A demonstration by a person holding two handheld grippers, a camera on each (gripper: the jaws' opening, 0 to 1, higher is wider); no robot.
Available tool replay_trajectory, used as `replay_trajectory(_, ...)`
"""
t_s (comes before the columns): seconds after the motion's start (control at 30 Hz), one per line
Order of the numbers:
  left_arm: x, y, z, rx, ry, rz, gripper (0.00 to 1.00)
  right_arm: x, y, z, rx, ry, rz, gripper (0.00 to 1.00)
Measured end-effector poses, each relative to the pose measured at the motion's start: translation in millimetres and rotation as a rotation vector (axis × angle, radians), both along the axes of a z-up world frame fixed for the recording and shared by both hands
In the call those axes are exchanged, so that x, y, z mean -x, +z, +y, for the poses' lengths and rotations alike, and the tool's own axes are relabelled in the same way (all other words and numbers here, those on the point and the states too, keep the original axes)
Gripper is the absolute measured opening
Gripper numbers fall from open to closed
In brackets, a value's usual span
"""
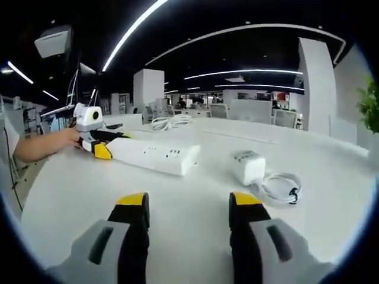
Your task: Straighten the power strip on the desk, plug the charger into it
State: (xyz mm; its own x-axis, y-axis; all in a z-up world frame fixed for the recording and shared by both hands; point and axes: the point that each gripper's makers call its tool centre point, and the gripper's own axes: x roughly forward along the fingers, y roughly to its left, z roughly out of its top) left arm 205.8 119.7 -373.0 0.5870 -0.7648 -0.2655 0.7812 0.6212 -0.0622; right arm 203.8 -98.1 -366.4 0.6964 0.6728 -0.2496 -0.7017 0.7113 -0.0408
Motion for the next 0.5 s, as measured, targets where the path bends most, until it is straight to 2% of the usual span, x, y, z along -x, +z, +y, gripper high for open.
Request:
replay_trajectory(0.27, -0.4, 0.2, -0.3, 0.001, 0.000, -0.001, 0.70, -2.2, 0.7, 1.9, -0.002, 0.010, -0.003, 0.53)
replay_trajectory(0.5, -0.7, 0.2, -0.3, 0.002, 0.000, -0.002, 0.70, -13.3, 0.6, 8.5, -0.003, 0.024, -0.004, 0.53)
